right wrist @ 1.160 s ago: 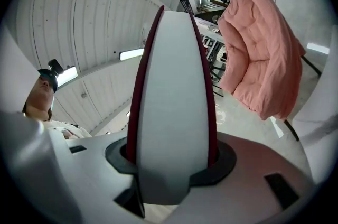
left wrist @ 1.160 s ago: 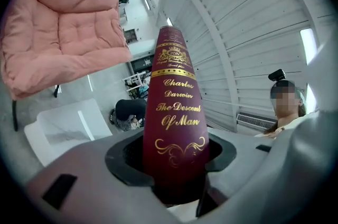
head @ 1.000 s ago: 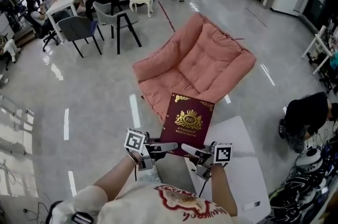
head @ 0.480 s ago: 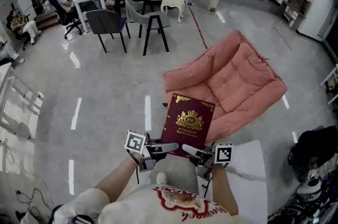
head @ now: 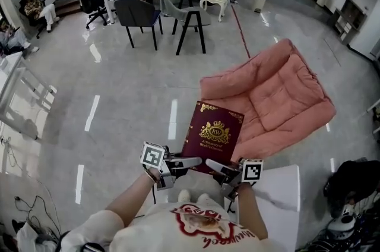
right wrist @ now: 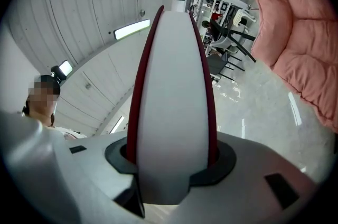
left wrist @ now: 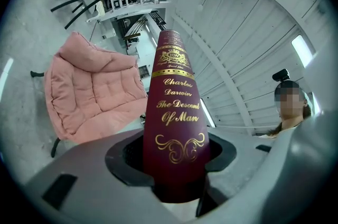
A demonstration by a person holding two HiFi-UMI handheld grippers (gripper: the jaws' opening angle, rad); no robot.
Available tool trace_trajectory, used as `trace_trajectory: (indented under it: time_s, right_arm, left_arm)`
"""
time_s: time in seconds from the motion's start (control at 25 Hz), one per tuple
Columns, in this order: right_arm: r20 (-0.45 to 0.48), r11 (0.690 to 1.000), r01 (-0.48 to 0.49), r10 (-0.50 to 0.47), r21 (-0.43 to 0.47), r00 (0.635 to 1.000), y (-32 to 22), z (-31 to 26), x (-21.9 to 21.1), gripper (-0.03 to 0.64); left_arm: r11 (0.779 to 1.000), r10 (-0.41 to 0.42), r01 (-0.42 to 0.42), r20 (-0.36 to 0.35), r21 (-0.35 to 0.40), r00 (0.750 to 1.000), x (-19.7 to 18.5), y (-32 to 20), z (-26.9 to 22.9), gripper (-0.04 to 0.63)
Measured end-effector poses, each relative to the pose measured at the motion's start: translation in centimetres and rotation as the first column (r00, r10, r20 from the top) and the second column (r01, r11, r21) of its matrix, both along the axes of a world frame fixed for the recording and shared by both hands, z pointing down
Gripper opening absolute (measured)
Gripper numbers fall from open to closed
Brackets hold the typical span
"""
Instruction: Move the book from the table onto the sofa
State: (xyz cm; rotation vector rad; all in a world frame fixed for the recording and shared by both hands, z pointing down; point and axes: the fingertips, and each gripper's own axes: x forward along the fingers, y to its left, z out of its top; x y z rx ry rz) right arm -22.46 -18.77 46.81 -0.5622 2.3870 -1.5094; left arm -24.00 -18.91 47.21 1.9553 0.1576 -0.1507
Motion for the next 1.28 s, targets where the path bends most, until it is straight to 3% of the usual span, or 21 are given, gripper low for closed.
trace_trajectory:
  time_s: [0.32,0.6,1.0,1.28]
  right_arm:
    - [0.030,1.000,-0.019,0.020,-0.014,0.999,0.0,0.0,-0.3,0.221]
    - [0.021,0.999,-0.030,0.030,-0.018,0.999,-1.0,0.4,0.0,0.221]
    - [0.030,0.998,-0.066,0.065,0.001,0.997,-7.0,1.6,2.4,0.221]
    - [0.024,0.994,-0.103,0.104,-0.036,0.994,-16.1,1.3,8.1,0.221]
  left_arm:
    - [1.000,0.003,-0.003,0.020,-0.007,1.000,-0.2,-0.3,1.0,0.232]
    - [0.999,0.003,-0.004,-0.018,-0.043,1.000,0.2,-1.1,0.6,0.232]
    - [1.000,0.027,-0.027,-0.004,-0.004,1.000,2.6,-7.3,1.9,0.232]
    - [0.997,0.072,-0.072,-0.009,-0.030,0.997,8.2,-16.4,1.2,0.232]
